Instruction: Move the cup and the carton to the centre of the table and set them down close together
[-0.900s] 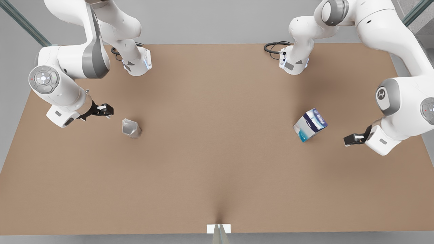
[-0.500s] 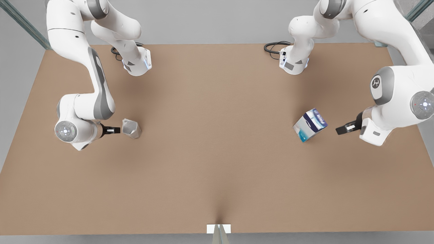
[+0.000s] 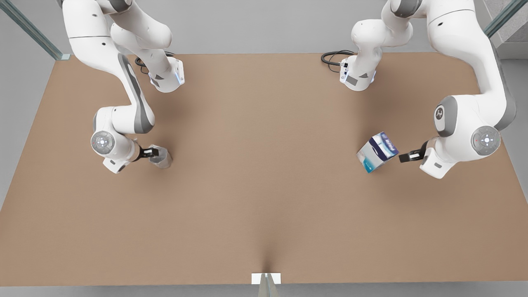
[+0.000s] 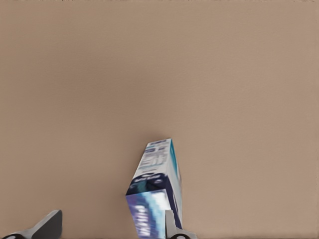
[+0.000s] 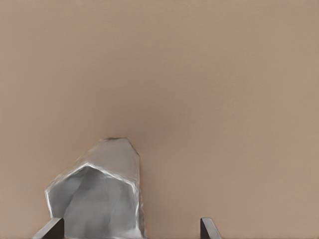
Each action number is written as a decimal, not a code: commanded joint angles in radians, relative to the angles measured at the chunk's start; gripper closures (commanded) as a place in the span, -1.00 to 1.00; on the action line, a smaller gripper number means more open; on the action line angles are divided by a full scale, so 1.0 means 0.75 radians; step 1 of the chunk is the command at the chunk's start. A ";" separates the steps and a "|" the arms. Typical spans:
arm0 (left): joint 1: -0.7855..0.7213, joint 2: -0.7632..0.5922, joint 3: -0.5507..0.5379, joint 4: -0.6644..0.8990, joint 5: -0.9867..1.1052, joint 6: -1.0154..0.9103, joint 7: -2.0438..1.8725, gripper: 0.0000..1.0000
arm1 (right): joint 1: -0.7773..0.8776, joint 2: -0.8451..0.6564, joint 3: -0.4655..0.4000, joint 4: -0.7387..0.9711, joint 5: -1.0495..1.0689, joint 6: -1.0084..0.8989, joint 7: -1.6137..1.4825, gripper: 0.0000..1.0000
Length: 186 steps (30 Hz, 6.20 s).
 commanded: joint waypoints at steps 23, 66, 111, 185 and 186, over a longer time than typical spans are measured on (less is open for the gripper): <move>0.010 -0.103 -0.008 -0.425 -0.170 0.360 -0.280 -0.99 | -0.024 0.172 0.000 0.031 0.029 0.074 0.000 0.48; -0.021 -0.193 -0.153 -0.445 -0.086 0.395 -0.023 -0.09 | 1.007 1.084 -0.573 1.556 0.761 -0.196 0.264 0.57; -0.573 0.451 -0.613 0.471 0.241 0.241 1.027 -0.10 | 0.215 -0.041 -0.114 0.851 -0.076 -0.626 0.133 -1.00; 0.069 -0.097 -0.124 0.160 0.166 0.059 0.255 -0.99 | 0.211 -0.037 -0.114 0.849 -0.074 -0.632 0.125 -1.00; 0.069 -0.099 -0.124 0.156 0.166 0.057 0.255 -0.99 | 0.211 -0.037 -0.114 0.849 -0.074 -0.632 0.125 -1.00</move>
